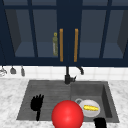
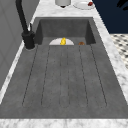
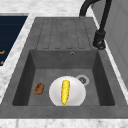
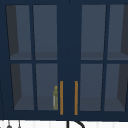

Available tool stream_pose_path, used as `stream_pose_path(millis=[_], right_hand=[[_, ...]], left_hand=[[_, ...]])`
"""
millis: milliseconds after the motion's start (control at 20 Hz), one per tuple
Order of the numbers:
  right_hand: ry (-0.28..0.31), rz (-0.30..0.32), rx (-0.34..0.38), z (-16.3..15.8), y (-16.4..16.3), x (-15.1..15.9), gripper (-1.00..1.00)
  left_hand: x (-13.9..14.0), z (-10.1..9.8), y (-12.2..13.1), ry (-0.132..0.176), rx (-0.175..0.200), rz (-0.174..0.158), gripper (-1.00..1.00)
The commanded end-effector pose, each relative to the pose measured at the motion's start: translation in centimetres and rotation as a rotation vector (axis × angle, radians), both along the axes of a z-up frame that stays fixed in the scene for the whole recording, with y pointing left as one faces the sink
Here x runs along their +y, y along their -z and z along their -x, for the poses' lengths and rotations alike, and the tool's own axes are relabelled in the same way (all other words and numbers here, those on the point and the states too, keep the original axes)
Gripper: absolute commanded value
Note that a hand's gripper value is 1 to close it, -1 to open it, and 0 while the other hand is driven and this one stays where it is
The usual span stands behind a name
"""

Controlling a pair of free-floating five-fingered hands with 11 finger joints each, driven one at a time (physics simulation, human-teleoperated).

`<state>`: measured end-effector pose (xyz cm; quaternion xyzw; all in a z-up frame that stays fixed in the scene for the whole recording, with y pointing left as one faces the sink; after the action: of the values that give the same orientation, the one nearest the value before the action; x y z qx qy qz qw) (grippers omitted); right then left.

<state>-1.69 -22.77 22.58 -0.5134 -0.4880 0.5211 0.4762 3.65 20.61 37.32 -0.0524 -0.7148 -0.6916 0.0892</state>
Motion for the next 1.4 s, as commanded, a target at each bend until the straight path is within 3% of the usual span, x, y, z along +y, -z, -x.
stream_pose_path(millis=[0,200,900,950,1000,1150,1250,1300,1350], right_hand=[[0.0,0.0,0.0,0.0,0.0,0.0,0.0],[0.0,0.0,0.0,0.0,0.0,0.0,0.0],[0.0,0.0,0.0,0.0,0.0,0.0,0.0],[0.0,0.0,0.0,0.0,0.0,0.0,0.0],[0.0,0.0,0.0,0.0,0.0,0.0,0.0],[0.0,0.0,0.0,0.0,0.0,0.0,0.0],[0.0,0.0,0.0,0.0,0.0,0.0,0.0],[0.0,0.0,0.0,0.0,0.0,0.0,0.0],[0.0,0.0,0.0,0.0,0.0,0.0,0.0]], left_hand=[[-0.6,0.0,-0.8,0.039,-0.07,-0.102,-1.0],[-0.5,0.0,-0.5,0.049,-0.122,-0.134,-1.0],[-0.3,0.2,-0.4,0.071,-0.258,-0.174,-1.0],[-0.6,0.3,-1.3,0.062,-0.239,-0.159,-1.0],[-0.4,0.1,-0.5,0.0,-0.198,-0.059,-1.0],[-0.4,0.2,-0.7,-0.009,-0.2,-0.061,-1.0],[-0.7,-0.1,-1.8,0.015,-0.226,-0.091,-1.0],[-1.1,-0.5,-2.1,0.06,-0.233,-0.103,-1.0],[-1.1,-0.4,-2.6,0.075,-0.242,-0.118,-1.0]])
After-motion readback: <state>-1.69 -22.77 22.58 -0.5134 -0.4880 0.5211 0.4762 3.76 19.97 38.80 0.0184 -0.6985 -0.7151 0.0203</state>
